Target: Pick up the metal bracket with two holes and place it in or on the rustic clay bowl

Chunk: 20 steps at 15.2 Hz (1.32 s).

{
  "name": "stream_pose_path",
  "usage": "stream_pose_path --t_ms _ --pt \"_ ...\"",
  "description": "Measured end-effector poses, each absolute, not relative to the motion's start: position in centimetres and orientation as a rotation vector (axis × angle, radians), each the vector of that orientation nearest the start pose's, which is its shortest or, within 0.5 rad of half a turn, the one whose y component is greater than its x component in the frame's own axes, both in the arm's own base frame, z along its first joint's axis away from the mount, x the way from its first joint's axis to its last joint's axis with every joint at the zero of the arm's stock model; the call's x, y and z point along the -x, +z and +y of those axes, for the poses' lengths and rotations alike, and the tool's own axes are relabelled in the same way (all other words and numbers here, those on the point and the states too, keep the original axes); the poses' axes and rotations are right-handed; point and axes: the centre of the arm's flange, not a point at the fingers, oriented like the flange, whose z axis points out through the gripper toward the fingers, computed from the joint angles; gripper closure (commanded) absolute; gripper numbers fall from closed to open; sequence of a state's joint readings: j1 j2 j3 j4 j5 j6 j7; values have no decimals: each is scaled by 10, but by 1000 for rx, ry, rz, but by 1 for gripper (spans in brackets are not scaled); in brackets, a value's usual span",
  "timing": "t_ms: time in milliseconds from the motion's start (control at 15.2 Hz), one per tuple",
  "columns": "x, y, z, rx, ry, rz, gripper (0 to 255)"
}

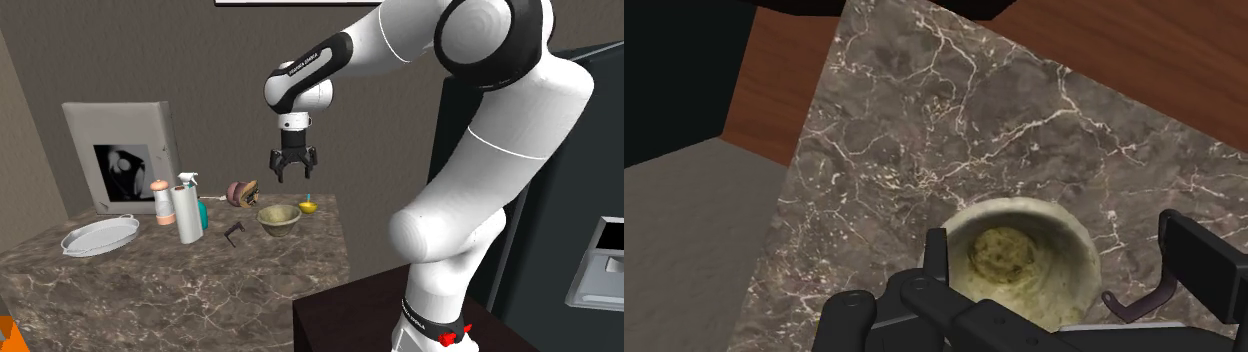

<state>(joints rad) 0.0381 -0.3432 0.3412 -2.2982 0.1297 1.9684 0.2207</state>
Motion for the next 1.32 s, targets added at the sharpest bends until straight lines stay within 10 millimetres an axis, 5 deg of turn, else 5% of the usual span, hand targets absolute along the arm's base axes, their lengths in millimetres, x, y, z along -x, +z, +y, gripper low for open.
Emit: stream_pose_path --t_ms 1320 --pt "-536 314 358 3144 40 -281 0"
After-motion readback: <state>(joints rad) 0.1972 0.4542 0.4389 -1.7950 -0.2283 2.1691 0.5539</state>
